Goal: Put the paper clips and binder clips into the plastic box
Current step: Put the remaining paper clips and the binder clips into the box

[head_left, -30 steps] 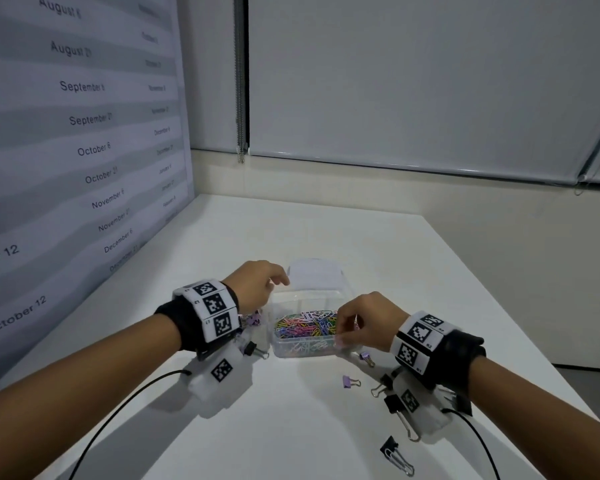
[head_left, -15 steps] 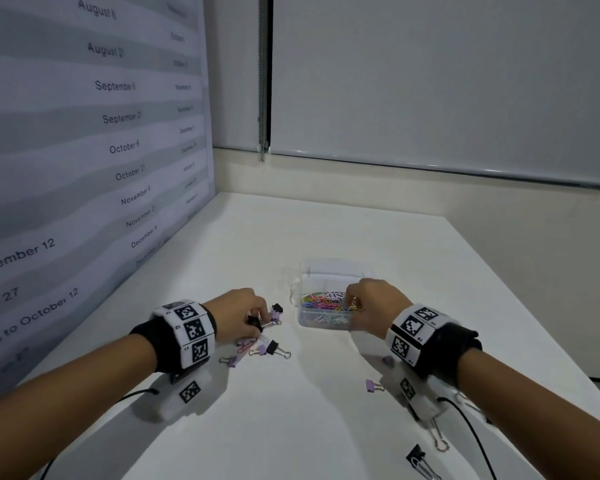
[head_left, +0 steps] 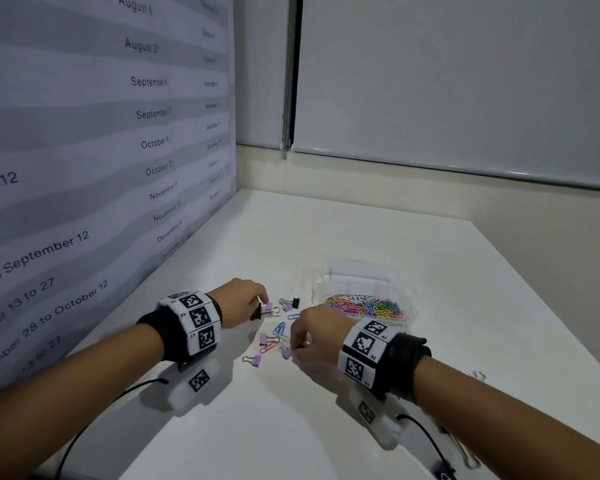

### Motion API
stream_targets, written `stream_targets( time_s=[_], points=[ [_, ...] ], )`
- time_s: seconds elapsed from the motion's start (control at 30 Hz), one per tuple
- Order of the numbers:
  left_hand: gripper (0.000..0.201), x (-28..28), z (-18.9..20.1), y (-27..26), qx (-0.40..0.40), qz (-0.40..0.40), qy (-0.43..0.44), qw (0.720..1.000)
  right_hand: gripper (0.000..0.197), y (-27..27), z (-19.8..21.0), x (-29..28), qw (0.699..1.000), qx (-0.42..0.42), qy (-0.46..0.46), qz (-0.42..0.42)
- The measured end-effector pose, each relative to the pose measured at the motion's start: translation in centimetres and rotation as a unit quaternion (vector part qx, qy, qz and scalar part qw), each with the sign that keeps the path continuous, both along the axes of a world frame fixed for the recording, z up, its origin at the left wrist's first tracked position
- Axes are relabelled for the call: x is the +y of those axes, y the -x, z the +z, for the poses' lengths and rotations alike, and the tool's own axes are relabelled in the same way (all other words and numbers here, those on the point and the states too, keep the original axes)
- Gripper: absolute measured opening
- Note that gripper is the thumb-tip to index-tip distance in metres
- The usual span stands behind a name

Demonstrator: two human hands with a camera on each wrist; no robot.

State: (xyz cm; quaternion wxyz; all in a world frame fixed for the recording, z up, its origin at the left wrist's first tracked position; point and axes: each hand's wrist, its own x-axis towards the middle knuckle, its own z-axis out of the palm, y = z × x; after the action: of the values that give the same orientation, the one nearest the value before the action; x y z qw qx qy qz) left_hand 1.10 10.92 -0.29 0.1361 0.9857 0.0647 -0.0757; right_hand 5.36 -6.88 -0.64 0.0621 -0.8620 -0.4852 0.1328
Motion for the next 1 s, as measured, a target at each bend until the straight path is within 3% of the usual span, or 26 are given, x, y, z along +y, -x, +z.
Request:
stream_targets(
  time_s=[0.2,0.33,0.53,0.63,0.7,0.8,1.0],
  points=[
    [0.037,1.5,0.1,-0.1,0.016,0.037,-0.007,0.999,0.026,-0.8,0.0,0.5,0.998,-0.034,-0.012,-0.047],
    [0.039,1.7,0.2,-0.3,0.040,0.041,-0.036,0.998,0.012,-1.5,-0.6,1.6,0.997,-0.044,0.017,-0.055],
    [0.028,1.8,-0.6,-0.1,0.035,0.045,-0.060,0.997,0.019,-1.5,-0.1,1.7,0.998,-0.037,0.042,-0.039],
    [0.028,0.6,-0.6,0.5,-0.009,0.000,-0.039,0.999,0.023,-1.4,-0.1,1.3,0.998,-0.027,0.001,-0.053],
    [0.028,-0.3,-0.6,0.8,0.007,-0.023,-0.014,1.000,0.021,-1.3,-0.1,1.0,0.998,-0.026,-0.014,-0.055],
    [0.032,-1.1,-0.8,1.0,0.054,-0.025,0.013,0.998,0.016,-1.1,0.2,0.4,0.998,-0.024,-0.005,-0.056],
    [0.015,-1.1,-1.0,1.2,0.024,-0.016,0.016,0.999,0.013,-1.6,0.2,-0.8,0.998,-0.014,0.017,-0.051]
  ],
)
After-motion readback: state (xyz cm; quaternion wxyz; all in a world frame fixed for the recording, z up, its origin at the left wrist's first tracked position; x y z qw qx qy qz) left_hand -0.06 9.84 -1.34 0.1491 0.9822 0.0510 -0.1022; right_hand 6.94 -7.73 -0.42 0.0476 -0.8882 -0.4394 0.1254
